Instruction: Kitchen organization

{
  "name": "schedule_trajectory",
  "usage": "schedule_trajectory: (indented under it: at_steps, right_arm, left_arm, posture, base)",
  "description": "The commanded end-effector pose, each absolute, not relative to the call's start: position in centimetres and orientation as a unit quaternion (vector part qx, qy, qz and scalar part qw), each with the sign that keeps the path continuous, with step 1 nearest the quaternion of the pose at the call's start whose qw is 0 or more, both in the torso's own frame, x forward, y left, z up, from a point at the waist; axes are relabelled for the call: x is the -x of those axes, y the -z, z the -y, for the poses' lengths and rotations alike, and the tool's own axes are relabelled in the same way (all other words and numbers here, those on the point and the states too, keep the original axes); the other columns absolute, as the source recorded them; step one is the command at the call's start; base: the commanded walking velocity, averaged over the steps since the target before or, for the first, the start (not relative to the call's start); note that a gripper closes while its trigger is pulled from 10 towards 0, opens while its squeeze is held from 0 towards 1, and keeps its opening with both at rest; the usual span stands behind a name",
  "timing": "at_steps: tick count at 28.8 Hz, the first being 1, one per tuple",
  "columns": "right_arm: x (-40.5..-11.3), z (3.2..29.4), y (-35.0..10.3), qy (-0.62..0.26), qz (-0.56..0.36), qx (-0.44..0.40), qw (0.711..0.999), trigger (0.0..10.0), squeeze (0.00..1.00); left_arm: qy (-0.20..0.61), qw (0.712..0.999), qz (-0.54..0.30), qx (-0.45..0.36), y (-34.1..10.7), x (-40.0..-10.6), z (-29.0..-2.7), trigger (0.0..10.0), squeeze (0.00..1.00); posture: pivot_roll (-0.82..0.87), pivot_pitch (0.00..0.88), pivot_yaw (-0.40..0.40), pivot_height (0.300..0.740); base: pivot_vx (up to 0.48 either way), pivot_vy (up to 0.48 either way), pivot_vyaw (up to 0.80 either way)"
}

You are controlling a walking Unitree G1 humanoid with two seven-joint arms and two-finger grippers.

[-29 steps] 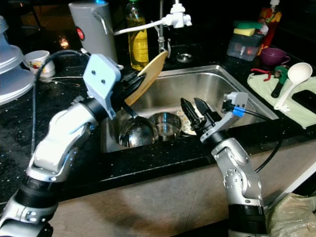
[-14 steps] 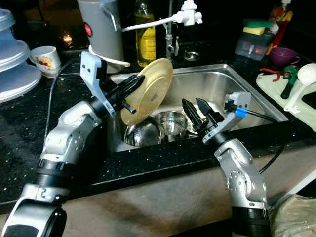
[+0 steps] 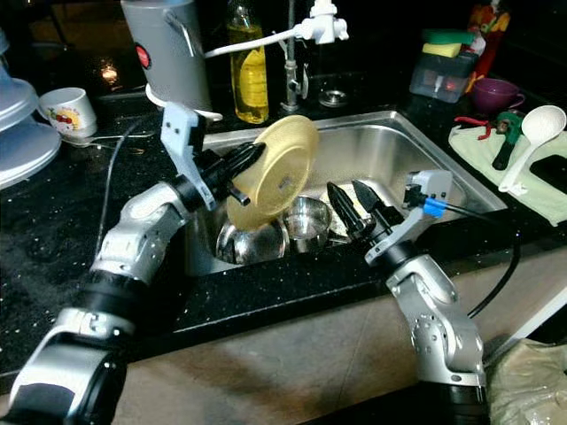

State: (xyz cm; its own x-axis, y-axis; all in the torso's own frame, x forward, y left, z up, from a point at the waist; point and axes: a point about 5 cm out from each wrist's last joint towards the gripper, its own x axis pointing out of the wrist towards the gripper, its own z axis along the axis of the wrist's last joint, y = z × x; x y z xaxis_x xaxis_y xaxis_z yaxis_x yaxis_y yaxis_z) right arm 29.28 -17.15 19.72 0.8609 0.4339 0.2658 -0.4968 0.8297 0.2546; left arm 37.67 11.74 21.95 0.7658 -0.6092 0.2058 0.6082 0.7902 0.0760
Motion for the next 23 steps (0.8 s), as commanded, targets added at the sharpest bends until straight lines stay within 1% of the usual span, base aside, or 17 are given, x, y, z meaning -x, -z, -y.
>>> schedule_trajectory:
  at_steps: [1,8,10,12,14,15,16,18,21,23]
  right_arm:
    - [-29.0,16.8,-19.8,-0.258,0.096,-0.161,0.948,10.0,0.00]
    - [-28.7,16.4,-19.8,-0.286,0.089,-0.156,0.941,10.0,0.00]
    - [-28.4,16.0,-19.8,-0.311,0.083,-0.154,0.934,10.0,0.00]
    - [-28.4,16.0,-19.8,-0.311,0.083,-0.154,0.934,10.0,0.00]
    - [-28.2,15.7,-19.8,-0.329,0.081,-0.155,0.928,10.0,0.00]
    - [-28.2,15.6,-19.8,-0.336,0.080,-0.156,0.925,10.0,0.00]
    - [-28.2,15.6,-19.8,-0.336,0.080,-0.156,0.925,10.0,0.00]
    - [-28.1,15.1,-19.7,-0.346,0.079,-0.159,0.921,10.0,0.00]
    - [-28.1,14.9,-19.6,-0.350,0.078,-0.162,0.919,10.0,0.00]
    - [-28.2,14.6,-19.5,-0.356,0.077,-0.167,0.916,10.0,0.00]
  left_arm:
    - [0.315,0.943,0.104,-0.020,-21.3,-37.7,-12.2,10.0,1.00]
    - [0.308,0.944,0.119,-0.030,-21.6,-37.9,-12.5,10.0,1.00]
    - [0.304,0.942,0.141,-0.031,-22.4,-37.8,-12.6,10.0,1.00]
    - [0.304,0.942,0.141,-0.031,-22.4,-37.8,-12.6,10.0,1.00]
    - [0.310,0.935,0.169,-0.025,-23.6,-37.5,-12.5,10.0,1.00]
    - [0.314,0.932,0.181,-0.024,-24.3,-37.1,-12.3,10.0,0.00]
    - [0.314,0.932,0.181,-0.024,-24.3,-37.1,-12.3,10.0,0.00]
    - [0.325,0.924,0.200,-0.014,-25.3,-36.0,-11.9,10.0,0.00]
    - [0.326,0.923,0.207,-0.005,-25.6,-35.2,-11.7,10.0,0.00]
    - [0.326,0.922,0.210,0.008,-25.7,-33.4,-11.2,10.0,0.00]
  posture:
    - [-0.14,0.000,0.006,0.740]
    - [-0.13,0.000,0.001,0.740]
    - [-0.13,0.000,-0.001,0.740]
    - [-0.13,0.000,-0.001,0.740]
    - [-0.13,0.000,-0.002,0.740]
    - [-0.12,0.000,-0.005,0.740]
    - [-0.12,0.000,-0.005,0.740]
    - [-0.11,0.000,-0.007,0.740]
    - [-0.10,0.000,-0.008,0.740]
    - [-0.09,0.000,-0.012,0.740]
  base:
    - [0.000,0.000,0.00]
    - [0.000,0.000,0.00]
    - [0.000,0.000,0.00]
    - [0.000,0.000,0.00]
    - [0.000,0.000,0.00]
    - [0.000,0.000,0.00]
    - [0.000,0.000,0.00]
    - [0.000,0.000,0.00]
    - [0.000,0.000,0.00]
    - [0.000,0.000,0.00]
